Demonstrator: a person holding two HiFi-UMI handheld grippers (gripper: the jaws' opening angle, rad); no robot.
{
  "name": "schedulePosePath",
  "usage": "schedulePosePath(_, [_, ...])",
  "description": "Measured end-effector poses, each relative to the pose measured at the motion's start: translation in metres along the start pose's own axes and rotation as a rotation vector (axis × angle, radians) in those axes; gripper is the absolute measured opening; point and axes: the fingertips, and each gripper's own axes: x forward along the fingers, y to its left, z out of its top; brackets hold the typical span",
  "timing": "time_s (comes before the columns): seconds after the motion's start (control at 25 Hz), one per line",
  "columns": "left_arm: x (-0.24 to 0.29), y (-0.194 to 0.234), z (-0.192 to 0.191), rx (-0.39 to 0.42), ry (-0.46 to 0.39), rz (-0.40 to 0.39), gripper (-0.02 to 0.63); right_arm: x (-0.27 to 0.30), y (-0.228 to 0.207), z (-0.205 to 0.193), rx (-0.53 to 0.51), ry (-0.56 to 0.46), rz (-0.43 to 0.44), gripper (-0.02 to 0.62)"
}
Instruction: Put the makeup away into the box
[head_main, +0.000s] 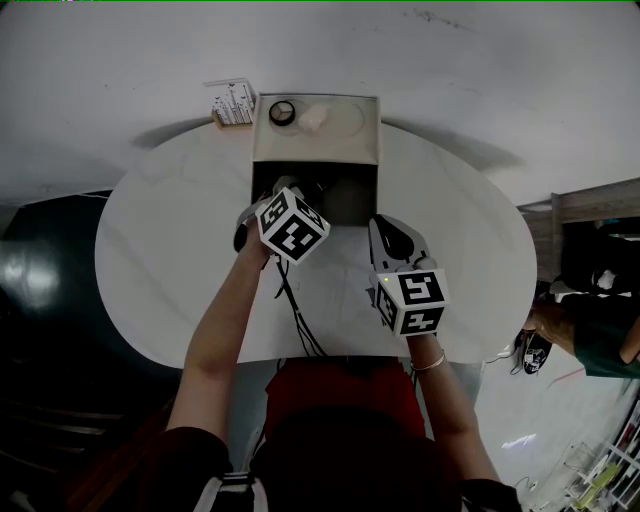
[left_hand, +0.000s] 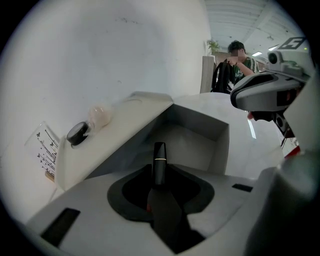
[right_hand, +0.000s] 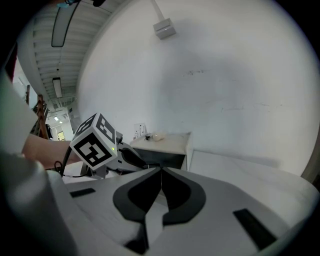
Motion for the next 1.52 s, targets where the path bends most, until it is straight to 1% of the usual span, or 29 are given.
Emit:
schedulePosePath(0.52, [0.0036,0.0033,-0.0042,-0.016,0.039,0.020,0.112,-0.0025,-0.0026,0.0007,-0.002,-0.001,-0.009,0.015])
schedulePosePath(1.52, [0.0017,0.0028,-0.0032,-0.012,0.028,0.013,0.112,-0.0068,-0.0013,-0.0044,-0.004,0.011,-0.021,0.015])
